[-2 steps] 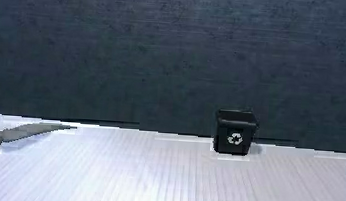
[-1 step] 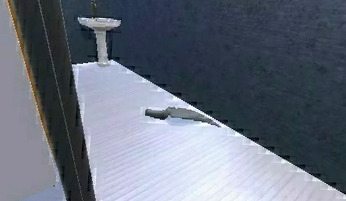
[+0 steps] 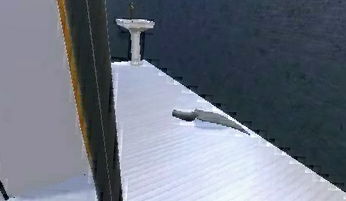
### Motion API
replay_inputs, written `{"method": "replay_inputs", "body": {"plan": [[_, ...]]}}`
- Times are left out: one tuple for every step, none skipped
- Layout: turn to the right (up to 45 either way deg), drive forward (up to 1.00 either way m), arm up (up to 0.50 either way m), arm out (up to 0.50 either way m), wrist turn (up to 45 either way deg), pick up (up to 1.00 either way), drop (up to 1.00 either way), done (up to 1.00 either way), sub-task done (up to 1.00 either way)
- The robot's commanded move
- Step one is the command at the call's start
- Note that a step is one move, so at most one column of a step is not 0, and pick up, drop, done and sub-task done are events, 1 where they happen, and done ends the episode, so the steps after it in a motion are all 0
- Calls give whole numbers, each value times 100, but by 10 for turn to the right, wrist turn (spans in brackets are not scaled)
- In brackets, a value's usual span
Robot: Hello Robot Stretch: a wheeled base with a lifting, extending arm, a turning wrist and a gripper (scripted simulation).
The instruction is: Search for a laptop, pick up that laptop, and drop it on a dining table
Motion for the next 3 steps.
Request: {"method": "replay_inputs", "body": {"plan": [[0, 20, 0, 0, 0, 0, 0, 0, 0], [450, 0, 0, 0, 0, 0, 0, 0, 0], [360, 0, 0, 0, 0, 0, 0, 0, 0]]}}
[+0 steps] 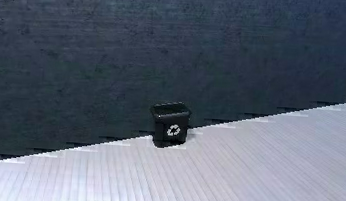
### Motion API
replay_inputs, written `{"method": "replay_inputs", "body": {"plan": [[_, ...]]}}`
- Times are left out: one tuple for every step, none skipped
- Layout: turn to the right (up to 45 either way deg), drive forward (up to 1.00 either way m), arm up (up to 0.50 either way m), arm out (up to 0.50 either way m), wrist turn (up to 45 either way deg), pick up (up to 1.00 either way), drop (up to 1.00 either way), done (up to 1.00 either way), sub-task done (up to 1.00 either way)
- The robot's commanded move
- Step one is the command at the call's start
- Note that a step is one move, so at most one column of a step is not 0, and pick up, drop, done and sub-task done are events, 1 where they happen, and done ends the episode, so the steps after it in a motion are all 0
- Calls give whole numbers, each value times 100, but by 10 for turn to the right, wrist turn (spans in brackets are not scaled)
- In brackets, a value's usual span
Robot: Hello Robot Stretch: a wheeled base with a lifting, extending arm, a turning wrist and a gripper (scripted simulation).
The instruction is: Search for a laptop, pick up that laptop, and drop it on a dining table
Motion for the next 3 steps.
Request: {"method": "replay_inputs", "body": {"plan": [[0, 35, 0, 0, 0, 0, 0, 0, 0], [90, 0, 0, 0, 0, 0, 0, 0, 0], [0, 10, 0, 0, 0, 0, 0, 0, 0]]}}
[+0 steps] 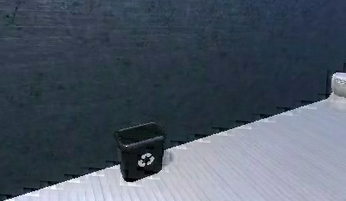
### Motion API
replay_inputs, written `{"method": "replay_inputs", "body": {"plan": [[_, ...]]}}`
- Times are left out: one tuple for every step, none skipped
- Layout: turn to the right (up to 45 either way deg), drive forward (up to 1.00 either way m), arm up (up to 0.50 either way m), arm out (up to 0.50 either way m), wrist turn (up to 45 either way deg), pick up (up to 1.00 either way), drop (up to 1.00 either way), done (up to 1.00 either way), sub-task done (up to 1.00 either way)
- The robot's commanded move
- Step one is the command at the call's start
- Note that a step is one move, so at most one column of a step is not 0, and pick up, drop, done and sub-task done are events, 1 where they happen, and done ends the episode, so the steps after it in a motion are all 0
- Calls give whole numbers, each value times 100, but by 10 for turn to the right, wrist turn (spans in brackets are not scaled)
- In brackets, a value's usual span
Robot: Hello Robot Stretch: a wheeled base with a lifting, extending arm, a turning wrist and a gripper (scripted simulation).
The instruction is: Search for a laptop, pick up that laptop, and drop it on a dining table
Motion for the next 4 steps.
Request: {"method": "replay_inputs", "body": {"plan": [[450, 0, 0, 0, 0, 0, 0, 0, 0], [150, 0, 0, 0, 0, 0, 0, 0, 0], [0, 100, 0, 0, 0, 0, 0, 0, 0], [0, 100, 0, 0, 0, 0, 0, 0, 0]]}}
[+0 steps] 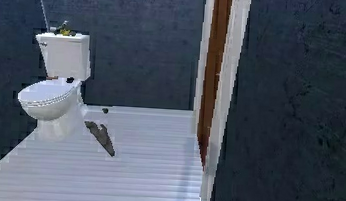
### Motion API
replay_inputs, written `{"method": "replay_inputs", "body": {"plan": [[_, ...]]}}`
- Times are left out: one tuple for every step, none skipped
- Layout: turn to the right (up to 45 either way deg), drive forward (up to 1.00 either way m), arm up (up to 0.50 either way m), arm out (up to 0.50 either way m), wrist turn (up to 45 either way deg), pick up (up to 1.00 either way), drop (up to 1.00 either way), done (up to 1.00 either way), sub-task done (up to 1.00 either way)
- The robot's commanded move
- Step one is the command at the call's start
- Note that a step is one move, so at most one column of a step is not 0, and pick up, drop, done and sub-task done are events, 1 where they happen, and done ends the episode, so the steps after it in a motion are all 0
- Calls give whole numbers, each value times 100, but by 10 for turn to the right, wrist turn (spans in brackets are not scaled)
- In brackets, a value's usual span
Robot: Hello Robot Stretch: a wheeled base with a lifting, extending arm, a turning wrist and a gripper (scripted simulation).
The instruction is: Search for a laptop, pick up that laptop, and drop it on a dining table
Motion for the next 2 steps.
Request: {"method": "replay_inputs", "body": {"plan": [[0, 100, 0, 0, 0, 0, 0, 0, 0], [-60, 0, 0, 0, 0, 0, 0, 0, 0]]}}
